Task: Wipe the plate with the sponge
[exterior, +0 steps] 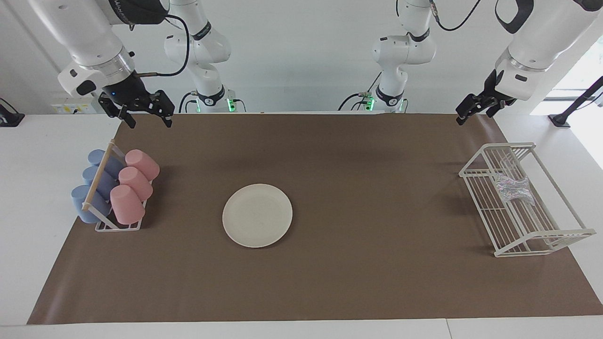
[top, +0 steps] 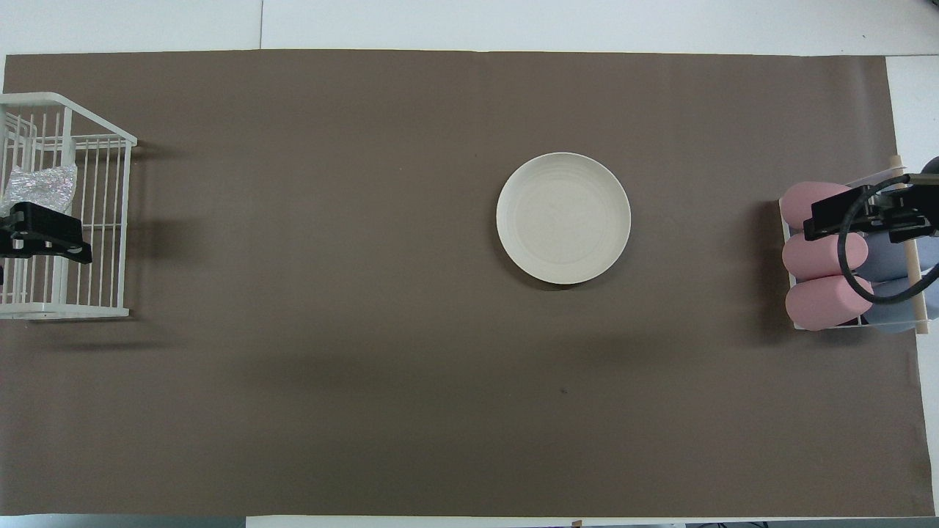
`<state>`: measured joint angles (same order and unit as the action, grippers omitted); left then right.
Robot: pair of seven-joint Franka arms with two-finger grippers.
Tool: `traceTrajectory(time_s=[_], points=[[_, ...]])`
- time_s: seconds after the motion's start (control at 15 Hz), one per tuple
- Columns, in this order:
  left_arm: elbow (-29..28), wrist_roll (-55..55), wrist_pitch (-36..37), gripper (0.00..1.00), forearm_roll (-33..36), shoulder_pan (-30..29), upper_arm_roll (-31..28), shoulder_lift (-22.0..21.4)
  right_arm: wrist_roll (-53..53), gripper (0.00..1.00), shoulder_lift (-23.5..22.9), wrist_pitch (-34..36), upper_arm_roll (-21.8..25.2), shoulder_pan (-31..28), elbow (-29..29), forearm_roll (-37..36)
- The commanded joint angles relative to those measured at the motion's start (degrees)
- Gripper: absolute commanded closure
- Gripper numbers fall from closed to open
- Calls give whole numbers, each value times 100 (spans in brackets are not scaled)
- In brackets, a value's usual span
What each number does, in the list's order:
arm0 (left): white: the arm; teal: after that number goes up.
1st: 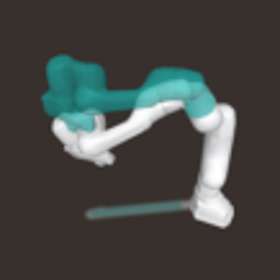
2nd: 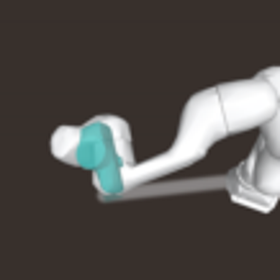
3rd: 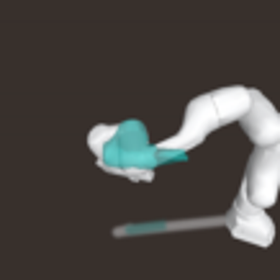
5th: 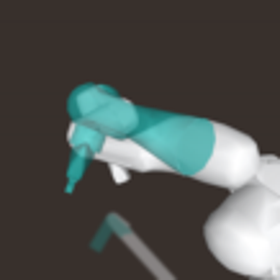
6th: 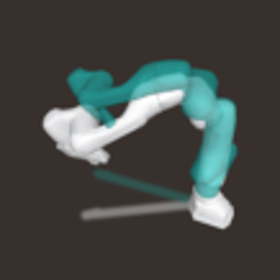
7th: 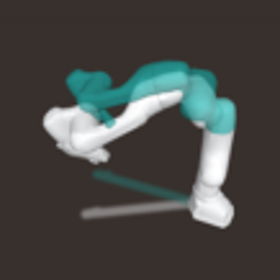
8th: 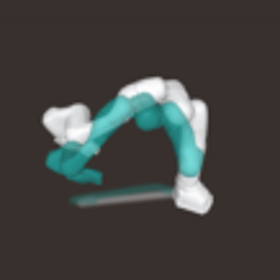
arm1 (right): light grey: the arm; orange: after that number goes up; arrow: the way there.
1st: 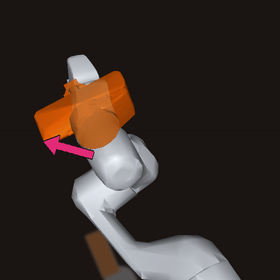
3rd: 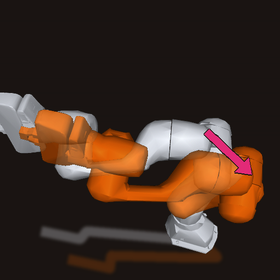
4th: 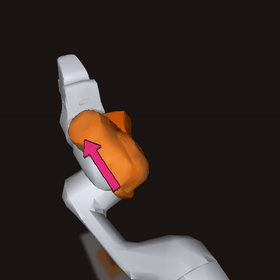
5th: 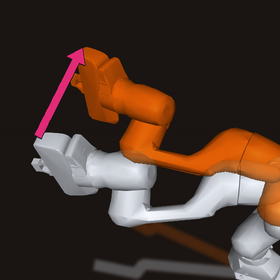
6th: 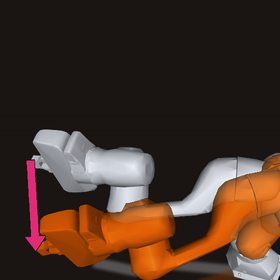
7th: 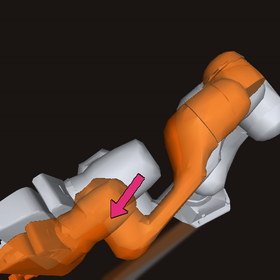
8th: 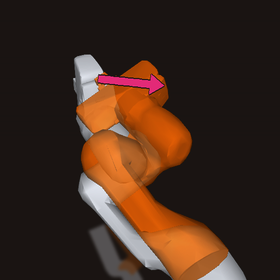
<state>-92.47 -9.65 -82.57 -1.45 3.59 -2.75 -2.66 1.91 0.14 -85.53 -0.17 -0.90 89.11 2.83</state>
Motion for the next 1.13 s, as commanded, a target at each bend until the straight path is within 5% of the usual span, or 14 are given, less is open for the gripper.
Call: traceTrajectory(time_s=[0.0, 1.06], points=[[-385, 349, -617, 0, -189, -139, 37, -165, -85, 0, 144, -131, -36, -24, 185, -99], [-333, 261, -629, 0, 303, -95, 248, -174, -85, 0, 144, -131, -45, -24, 185, -99]])
